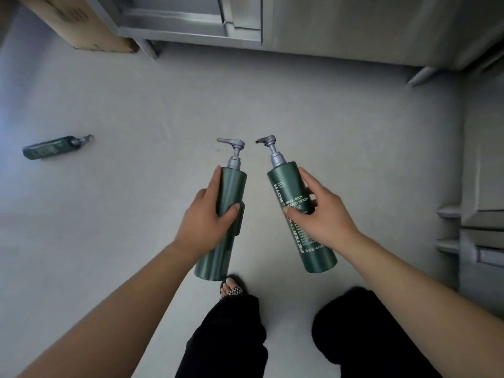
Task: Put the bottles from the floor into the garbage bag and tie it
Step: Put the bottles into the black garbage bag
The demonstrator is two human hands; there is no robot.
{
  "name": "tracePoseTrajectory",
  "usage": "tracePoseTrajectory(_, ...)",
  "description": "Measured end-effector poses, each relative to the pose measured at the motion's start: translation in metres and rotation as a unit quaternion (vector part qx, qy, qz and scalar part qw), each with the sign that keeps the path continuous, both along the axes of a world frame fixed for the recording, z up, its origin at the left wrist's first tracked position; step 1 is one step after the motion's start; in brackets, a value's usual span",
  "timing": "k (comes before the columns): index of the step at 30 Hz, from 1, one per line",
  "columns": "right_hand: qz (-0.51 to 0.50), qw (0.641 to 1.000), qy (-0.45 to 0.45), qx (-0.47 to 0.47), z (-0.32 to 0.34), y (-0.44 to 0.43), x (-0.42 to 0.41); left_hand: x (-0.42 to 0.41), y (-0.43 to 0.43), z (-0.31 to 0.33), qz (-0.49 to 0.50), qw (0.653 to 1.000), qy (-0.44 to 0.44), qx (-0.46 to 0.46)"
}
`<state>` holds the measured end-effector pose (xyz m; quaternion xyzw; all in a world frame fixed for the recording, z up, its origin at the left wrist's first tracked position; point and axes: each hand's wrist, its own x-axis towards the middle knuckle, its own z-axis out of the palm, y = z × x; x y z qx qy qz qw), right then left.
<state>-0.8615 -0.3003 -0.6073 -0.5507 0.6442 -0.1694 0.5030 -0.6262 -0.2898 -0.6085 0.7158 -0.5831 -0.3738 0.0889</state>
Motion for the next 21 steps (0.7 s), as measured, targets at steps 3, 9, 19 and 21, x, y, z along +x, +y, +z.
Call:
tracePoseTrajectory(3, -0.028, 0.999, -0.011, 0.014, 0.125, 0.026, -0.004, -0.006, 0.021, 0.12, 0.011, 0.999, 0.047, -0.014)
tracePoseTrajectory(9, -0.031, 0.999, 0.001, 0.01, 0.324, 0.067, 0.008, 0.01, 0.063, 0.316, 0.042, 0.994, 0.091, -0.032)
tracePoseTrajectory(19, -0.032, 0.993, -0.019, -0.114, 0.447, 0.048, 0.085, 0.083, 0.057, 0.445, 0.079, 0.982, 0.082, -0.151)
tracePoseTrajectory(21, -0.044, 0.991, -0.027, -0.12, 0.454, 0.035, 0.089, 0.086, 0.046, 0.452, 0.128, 0.974, 0.094, -0.159)
